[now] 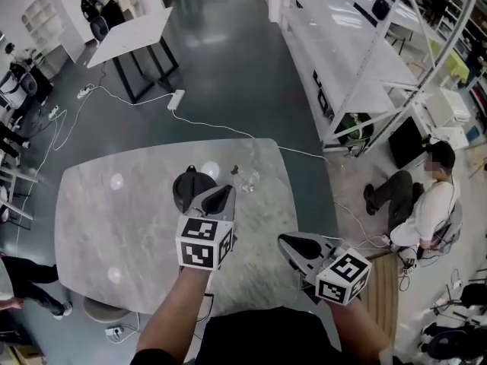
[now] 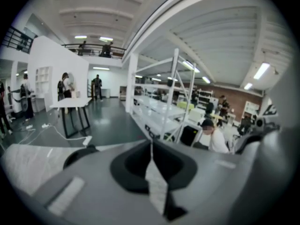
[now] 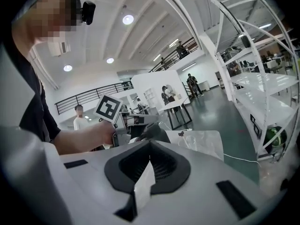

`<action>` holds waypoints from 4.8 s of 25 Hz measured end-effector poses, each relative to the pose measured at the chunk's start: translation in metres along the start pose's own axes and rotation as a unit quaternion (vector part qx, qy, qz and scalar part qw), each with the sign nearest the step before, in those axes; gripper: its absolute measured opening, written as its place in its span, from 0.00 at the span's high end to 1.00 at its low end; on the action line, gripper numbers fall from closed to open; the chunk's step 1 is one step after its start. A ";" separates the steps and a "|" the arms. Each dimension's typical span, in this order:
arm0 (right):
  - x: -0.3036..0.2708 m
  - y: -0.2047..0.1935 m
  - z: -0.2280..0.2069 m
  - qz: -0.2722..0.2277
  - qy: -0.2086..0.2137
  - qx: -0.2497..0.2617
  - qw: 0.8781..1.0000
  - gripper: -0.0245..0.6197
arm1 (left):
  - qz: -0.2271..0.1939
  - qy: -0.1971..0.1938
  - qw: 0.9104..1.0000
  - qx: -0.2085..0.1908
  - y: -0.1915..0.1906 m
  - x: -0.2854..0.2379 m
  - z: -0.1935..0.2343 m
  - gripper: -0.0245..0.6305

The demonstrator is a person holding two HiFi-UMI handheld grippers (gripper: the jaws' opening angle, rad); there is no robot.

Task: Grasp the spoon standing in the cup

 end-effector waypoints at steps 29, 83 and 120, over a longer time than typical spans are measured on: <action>-0.001 -0.035 -0.059 0.012 -0.047 -0.092 0.995 0.97 | 0.043 0.164 0.976 0.134 -0.034 -0.129 0.037 0.59; 0.072 -0.016 -0.026 -0.025 -0.048 -0.052 0.997 0.97 | -0.046 0.120 0.990 0.055 0.004 -0.058 0.005 0.88; 0.086 0.081 0.058 -0.144 -0.029 0.107 0.983 0.98 | -0.170 -0.002 0.984 0.055 0.068 0.183 -0.009 0.89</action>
Point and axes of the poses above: the fingertips, and each gripper's own axes: x backward along the fingers, z to its left, y out of its top, the point moved 5 cm from there along x, backward along the fingers, and after that the axes turned 5 degrees about x, right-handed, at the moved point
